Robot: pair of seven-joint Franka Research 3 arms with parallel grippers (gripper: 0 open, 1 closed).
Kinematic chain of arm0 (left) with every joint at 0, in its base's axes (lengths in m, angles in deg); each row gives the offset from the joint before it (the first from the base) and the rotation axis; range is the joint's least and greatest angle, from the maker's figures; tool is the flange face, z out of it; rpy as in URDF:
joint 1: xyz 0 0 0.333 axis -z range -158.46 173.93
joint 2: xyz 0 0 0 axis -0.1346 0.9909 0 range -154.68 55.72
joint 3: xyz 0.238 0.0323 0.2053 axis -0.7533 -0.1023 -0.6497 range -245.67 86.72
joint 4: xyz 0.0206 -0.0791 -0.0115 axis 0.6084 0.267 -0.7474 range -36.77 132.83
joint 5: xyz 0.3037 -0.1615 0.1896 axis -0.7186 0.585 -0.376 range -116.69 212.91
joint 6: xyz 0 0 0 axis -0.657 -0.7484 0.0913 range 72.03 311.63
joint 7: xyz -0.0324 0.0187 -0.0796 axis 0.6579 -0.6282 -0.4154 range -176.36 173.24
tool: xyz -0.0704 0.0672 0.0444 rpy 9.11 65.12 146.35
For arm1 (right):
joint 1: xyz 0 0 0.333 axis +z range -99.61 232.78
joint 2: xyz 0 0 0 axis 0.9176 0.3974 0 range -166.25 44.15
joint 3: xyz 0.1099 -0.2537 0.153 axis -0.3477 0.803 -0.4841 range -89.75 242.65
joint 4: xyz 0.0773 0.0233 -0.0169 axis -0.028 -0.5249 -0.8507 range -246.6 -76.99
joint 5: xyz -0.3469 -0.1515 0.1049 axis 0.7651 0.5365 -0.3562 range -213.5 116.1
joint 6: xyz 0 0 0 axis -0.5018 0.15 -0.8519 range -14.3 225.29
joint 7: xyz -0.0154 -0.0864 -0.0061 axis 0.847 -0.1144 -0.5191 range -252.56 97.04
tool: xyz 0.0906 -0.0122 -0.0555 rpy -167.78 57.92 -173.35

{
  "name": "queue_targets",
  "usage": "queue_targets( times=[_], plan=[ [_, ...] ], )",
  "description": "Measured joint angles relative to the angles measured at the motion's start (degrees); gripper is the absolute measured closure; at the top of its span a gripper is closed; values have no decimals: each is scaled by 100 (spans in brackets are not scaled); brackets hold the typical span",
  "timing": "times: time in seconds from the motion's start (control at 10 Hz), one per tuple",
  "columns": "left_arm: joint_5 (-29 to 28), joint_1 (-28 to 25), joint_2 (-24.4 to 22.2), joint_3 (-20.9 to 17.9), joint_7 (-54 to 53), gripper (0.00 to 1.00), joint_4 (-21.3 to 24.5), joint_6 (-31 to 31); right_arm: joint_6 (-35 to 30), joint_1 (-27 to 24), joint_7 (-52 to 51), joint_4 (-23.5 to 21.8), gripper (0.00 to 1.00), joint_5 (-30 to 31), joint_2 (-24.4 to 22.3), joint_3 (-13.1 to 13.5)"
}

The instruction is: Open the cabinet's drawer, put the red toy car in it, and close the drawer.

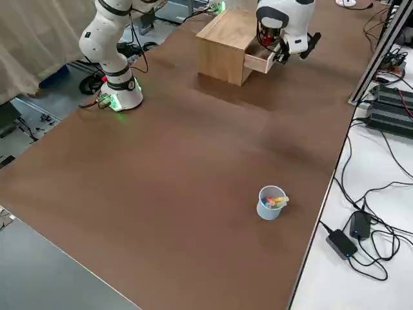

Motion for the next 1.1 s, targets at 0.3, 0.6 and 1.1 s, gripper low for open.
queue_targets(
  times=[0.3,0.6,1.1],
  plan=[
    [-1,2,139,-6,0,57,-59,0,0,0,43,0,98,-8,1,0],
    [-7,6,146,-7,0,38,-107,2,0,0,50,0,98,-10,1,0],
    [-15,45,-181,33,-20,13,-275,-505,-21,7,52,-2,98,-15,16,-5]
  ],
)
